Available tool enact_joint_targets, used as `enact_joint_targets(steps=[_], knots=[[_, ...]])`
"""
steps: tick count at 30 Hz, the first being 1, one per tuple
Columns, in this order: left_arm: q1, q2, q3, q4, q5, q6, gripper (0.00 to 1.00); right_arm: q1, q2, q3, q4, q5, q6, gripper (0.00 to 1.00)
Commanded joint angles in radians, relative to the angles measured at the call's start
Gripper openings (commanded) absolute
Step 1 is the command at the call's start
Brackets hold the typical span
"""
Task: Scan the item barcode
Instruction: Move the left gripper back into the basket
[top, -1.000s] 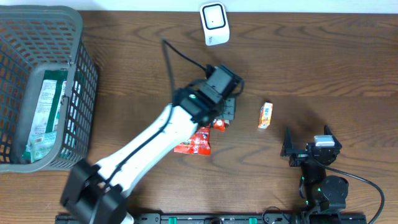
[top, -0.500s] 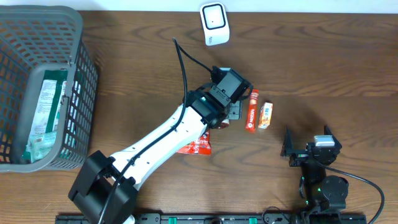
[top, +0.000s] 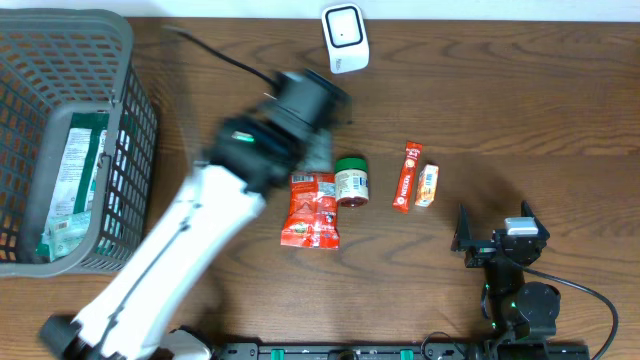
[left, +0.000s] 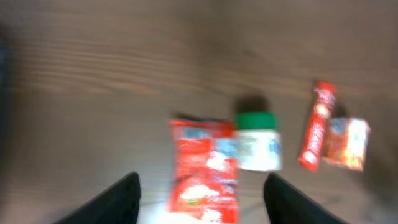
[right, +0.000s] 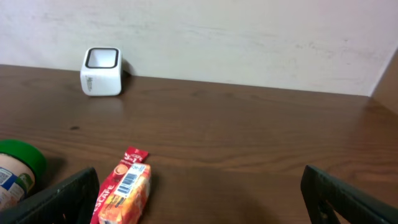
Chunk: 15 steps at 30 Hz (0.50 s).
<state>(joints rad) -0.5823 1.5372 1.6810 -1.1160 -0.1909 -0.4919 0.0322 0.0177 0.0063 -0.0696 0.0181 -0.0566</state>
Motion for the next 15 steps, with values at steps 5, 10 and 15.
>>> enact_joint_targets(steps=[5, 10, 15], knots=[[0.41, -0.096, 0.208, -0.107, -0.222, 0.049, 0.67, 0.0, -0.005, -0.001, -0.003, -0.001, -0.009, 0.99], [0.775, -0.095, 0.194, -0.098, -0.217, 0.023, 0.71, 0.0, -0.005, -0.001, -0.003, -0.001, -0.009, 0.99], [0.986, -0.033, 0.146, -0.098, -0.141, -0.005, 0.75, 0.0, -0.005, -0.001, -0.003, -0.001, -0.009, 0.99]])
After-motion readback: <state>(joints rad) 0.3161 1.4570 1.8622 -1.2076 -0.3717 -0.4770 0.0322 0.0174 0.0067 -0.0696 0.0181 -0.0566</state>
